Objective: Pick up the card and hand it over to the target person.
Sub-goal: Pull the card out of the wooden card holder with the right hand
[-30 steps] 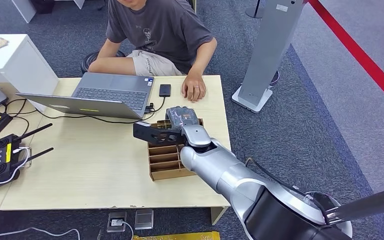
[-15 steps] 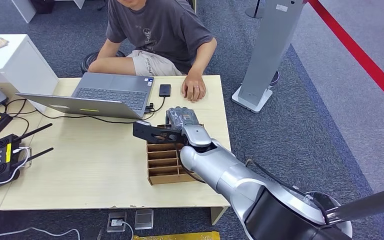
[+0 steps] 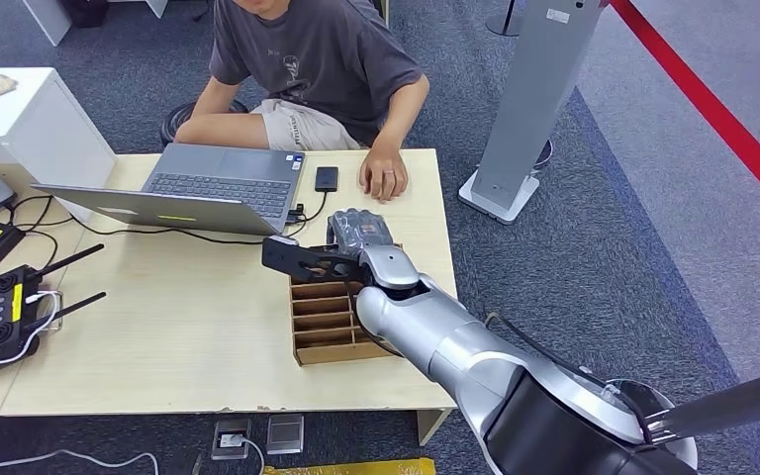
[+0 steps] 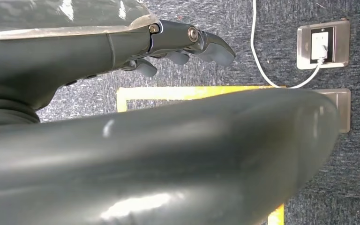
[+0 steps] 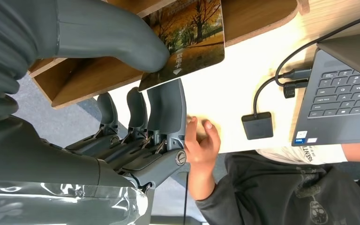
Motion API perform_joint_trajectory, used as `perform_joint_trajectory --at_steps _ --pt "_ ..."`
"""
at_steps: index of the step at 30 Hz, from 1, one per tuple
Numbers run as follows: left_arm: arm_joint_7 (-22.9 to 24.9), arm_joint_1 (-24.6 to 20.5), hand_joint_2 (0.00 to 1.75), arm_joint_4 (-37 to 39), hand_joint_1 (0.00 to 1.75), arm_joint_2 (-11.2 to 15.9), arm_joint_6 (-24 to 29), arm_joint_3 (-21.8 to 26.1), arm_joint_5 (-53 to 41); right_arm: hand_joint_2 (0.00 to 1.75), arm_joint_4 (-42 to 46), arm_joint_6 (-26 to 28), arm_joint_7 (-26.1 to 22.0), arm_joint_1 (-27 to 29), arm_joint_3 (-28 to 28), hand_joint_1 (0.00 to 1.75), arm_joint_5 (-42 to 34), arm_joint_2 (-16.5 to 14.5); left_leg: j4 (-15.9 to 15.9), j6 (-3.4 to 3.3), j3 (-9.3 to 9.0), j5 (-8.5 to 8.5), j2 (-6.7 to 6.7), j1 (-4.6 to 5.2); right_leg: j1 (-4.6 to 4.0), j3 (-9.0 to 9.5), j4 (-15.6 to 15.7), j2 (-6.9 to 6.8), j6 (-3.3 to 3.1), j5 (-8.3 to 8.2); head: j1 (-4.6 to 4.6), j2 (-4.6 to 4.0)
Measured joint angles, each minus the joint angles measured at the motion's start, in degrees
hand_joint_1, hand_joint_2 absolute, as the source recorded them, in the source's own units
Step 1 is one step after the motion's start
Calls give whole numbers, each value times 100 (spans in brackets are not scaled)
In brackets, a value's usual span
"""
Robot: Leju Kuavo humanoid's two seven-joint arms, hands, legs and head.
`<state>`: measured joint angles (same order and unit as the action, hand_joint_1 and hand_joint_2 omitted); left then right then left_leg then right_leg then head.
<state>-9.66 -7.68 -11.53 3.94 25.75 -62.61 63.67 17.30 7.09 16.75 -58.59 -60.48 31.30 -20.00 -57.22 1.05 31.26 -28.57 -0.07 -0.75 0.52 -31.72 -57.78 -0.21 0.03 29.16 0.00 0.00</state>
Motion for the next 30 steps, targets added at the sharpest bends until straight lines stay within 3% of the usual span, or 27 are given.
perform_joint_trajectory --at_steps 16,30 --pt "1 2 0 6 0 -9 38 40 23 175 43 112 -148 -128 -112 144 -473 0 -1 0 2 0 1 0 0 -2 -1 1 0 0 0 0" --pt "18 7 0 20 0 -31 93 117 86 175 165 97 -346 -348 -145 142 -900 0 0 0 2 0 2 0 0 -3 -1 2 -1 0 0 0"
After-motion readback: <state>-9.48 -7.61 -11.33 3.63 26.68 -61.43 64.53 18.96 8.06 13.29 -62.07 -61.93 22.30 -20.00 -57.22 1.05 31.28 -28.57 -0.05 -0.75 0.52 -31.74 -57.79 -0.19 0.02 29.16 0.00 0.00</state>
